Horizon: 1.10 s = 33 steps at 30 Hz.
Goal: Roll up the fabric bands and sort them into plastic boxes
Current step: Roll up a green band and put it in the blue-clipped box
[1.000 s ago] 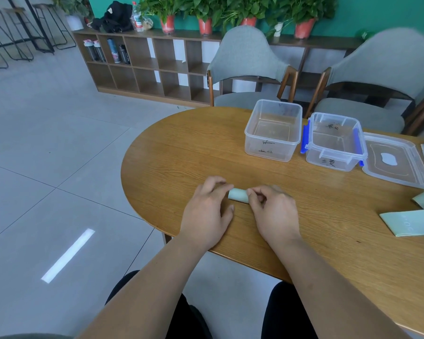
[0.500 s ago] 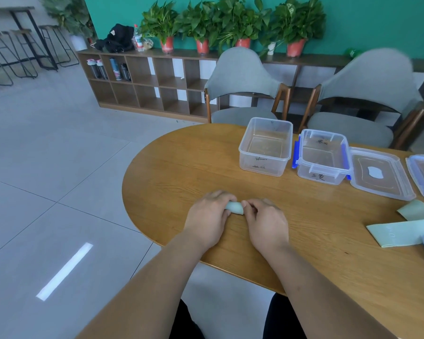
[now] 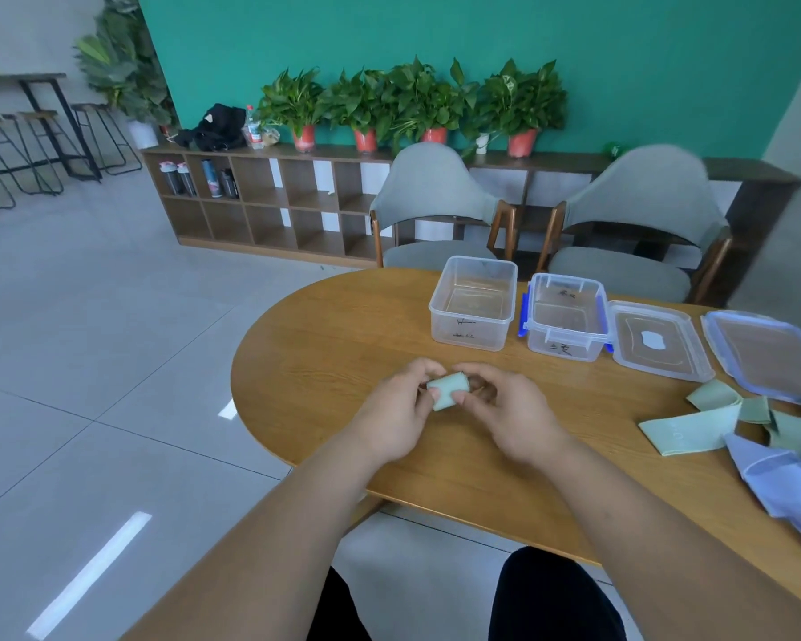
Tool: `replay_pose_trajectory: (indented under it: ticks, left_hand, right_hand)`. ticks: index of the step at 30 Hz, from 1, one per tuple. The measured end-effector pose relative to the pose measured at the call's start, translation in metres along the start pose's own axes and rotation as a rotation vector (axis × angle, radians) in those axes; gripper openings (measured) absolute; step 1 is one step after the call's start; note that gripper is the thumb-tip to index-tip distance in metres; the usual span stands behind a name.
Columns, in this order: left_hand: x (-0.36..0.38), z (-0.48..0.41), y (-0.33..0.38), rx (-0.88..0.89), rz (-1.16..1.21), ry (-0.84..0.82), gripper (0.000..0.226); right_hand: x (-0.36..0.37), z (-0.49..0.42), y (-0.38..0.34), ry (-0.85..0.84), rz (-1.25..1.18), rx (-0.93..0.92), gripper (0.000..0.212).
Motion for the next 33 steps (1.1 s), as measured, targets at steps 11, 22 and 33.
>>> replay_pose_trajectory:
  ticks: [11,22,33]
  left_hand:
    - [-0.019,0.027,0.062,0.169,-0.201,0.073,0.036]
    - [-0.009,0.022,0.101,0.285,-0.205,0.047,0.023]
    - [0.002,-0.034,0.081,0.212,-0.149,0.038,0.023]
  right_hand:
    - [-0.055,0.026,-0.065,0.018,0.323,-0.111,0.015]
    - [-0.095,0.039,-0.069,0.030,0.313,-0.123,0.018]
    - [-0.101,-0.016,-0.042,-0.029,0.243,-0.109,0.019]
Point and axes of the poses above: each hand's wrist, its own z-axis away from the middle knuckle, its own x-axis out of the palm, y = z × x, the point moved 6 cm from there along -z, towards the middle knuckle, and after that the axes turned 6 degrees about z, right-handed, at the moved point
